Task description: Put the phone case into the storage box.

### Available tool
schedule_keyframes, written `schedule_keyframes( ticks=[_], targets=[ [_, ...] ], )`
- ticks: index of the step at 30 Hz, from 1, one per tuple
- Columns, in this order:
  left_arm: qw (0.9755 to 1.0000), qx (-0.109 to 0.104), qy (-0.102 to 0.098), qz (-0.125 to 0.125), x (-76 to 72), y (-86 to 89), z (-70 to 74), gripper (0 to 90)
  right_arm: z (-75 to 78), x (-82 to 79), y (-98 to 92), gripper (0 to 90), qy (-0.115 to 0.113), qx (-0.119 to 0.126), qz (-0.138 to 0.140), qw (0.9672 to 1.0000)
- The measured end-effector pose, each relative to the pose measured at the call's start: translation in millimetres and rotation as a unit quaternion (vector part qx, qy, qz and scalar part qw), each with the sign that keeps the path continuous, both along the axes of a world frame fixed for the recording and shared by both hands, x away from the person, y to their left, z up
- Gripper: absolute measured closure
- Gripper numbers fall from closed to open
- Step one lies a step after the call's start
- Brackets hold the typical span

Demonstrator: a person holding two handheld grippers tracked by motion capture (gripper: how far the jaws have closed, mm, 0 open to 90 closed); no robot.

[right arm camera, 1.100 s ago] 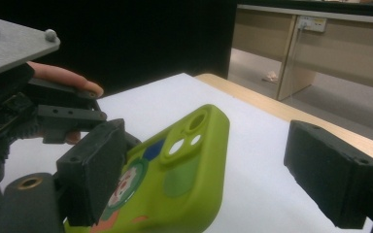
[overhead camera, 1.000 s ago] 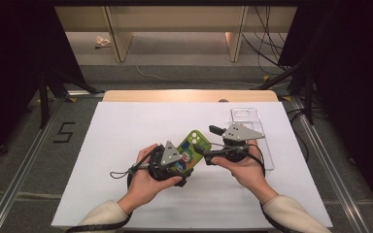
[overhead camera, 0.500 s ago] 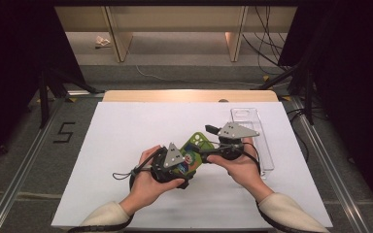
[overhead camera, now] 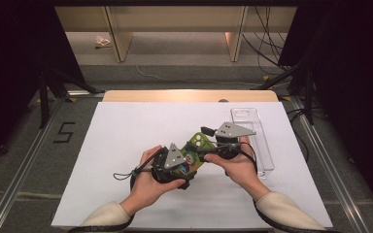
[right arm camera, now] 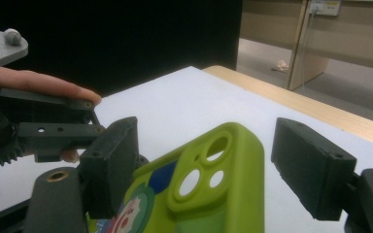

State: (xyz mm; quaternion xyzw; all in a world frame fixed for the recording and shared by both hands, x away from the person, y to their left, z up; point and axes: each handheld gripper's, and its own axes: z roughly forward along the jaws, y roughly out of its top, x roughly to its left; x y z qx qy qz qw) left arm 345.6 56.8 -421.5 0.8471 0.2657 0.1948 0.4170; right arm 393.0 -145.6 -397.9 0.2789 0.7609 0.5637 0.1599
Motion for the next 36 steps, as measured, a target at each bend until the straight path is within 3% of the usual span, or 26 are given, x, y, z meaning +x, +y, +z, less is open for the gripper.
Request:
schedule_keyframes(
  ticks=[32,36],
  targets=[
    [1.0000,0.003,-0.001,0.000,-0.2,-0.5,-0.6,16.5,0.2,3.5,1.0,58.0,0.026,0.021,-0.008,0.9994],
    [1.0000,0.006,0.000,0.001,0.3,-0.9,-2.5,16.5,0.6,4.5,-0.4,64.9,0.037,0.041,-0.005,0.9985]
  ],
)
